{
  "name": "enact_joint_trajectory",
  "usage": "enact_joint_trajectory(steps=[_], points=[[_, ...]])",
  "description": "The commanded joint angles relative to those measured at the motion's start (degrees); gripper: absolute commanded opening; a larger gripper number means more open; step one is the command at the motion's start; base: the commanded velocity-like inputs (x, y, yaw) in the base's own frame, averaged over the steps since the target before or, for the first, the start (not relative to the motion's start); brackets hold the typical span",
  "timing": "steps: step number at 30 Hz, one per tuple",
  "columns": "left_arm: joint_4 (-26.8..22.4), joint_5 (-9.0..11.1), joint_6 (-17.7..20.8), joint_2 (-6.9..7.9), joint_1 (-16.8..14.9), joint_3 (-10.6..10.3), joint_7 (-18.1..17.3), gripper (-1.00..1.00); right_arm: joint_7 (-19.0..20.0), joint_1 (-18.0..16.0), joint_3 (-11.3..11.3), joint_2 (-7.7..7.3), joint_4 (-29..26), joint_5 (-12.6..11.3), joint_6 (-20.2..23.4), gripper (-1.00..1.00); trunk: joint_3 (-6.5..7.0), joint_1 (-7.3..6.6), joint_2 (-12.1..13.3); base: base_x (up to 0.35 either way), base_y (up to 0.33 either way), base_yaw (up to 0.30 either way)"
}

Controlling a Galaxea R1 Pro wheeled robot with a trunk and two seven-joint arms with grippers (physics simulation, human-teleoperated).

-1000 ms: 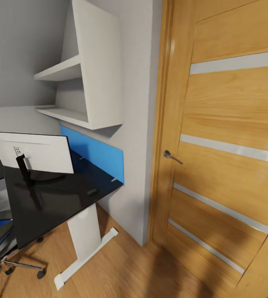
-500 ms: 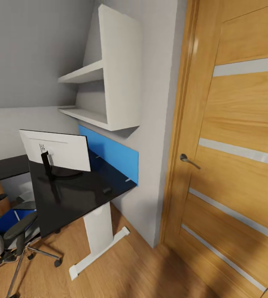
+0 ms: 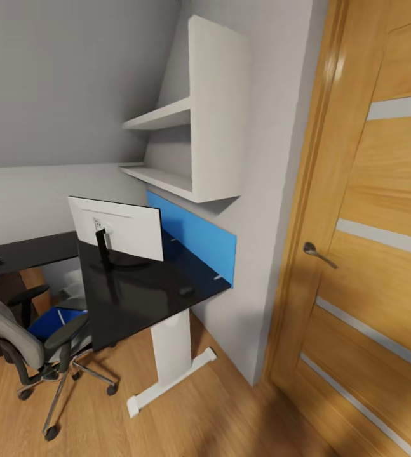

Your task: In the bedroom, organize the workspace by keeping the computer under the desk, ensuring the monitor is on the desk, placing the keyboard on the desk next to the monitor, placing the mouse on the desk next to the keyboard, moving the folder from the swivel chair onto the desk next to the mouse, stacking the notebook on top of the folder with the pen on top of the notebook, and positioning the swivel chair next to the desk.

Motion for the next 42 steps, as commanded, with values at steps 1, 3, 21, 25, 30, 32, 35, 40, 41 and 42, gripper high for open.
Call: enact_joint_trajectory(steps=[1, 3, 21, 25, 30, 32, 35, 40, 41, 42], points=[[0.0, 0.1, -0.7, 0.1, 0.0, 0.2, 0.0, 1.0, -0.2, 0.0, 0.0, 0.0, -0.3, 0.0, -0.2, 1.0, 0.08, -0.21, 0.3, 0.0, 0.0, 0.252], [0.0, 0.1, -1.7, 0.24, 0.0, 0.2, 0.0, 1.0, -0.2, 0.0, 0.0, -0.02, -1.8, 0.0, -0.3, 1.0, 0.22, -0.43, 0.7, 0.0, 0.0, 0.252], [0.2, 0.0, -8.9, 1.63, 0.0, 0.1, -0.1, 1.0, -0.1, -0.7, 0.1, -0.6, -9.7, 0.2, -0.2, 1.0, -0.58, -0.43, 0.7, 0.0, 0.0, 0.211], [0.2, 0.0, -9.2, 1.77, 0.0, 0.1, -0.1, 1.0, -0.1, -0.8, 0.1, -0.65, -10.1, 0.2, -0.2, 1.0, -0.85, -0.43, 0.7, 0.0, 0.0, 0.164], [0.2, 0.0, -9.3, 2.06, 0.0, 0.2, 0.0, 1.0, -0.1, -0.8, 0.1, -1.11, -10.3, 0.1, -1.6, 1.0, -1.18, -0.43, 0.7, 0.0, 0.0, 0.157], [0.2, 0.0, -9.4, 2.15, 0.0, 0.2, 0.0, 1.0, -0.1, -0.8, 0.1, -1.45, -10.1, 0.1, -4.7, 1.0, -1.32, -0.43, 0.7, 0.0, 0.0, 0.15], [0.2, 0.0, -9.4, 2.27, 0.0, 0.2, 0.0, 1.0, -0.2, -0.8, 0.2, -1.69, -9.9, 0.2, -7.9, 1.0, -1.53, -0.43, 0.7, 0.0, 0.0, 0.149], [0.2, 0.1, -9.4, 2.44, 0.0, 0.2, 0.0, 1.0, -0.2, -0.8, 0.2, -1.95, -9.6, 0.3, -9.2, 1.0, -1.88, -0.43, 0.7, 0.0, 0.0, 0.148], [0.2, 0.1, -9.4, 2.45, 0.0, 0.2, 0.0, 1.0, -0.2, -0.8, 0.3, -1.99, -9.6, 0.4, -9.2, 1.0, -1.95, -0.43, 0.7, 0.0, 0.0, 0.148], [0.2, 0.1, -9.3, 2.46, 0.0, 0.2, 0.0, 1.0, -0.2, -0.9, 0.3, -2.04, -9.6, 0.7, -9.3, 1.0, -2.02, -0.43, 0.7, 0.0, 0.0, 0.147]])
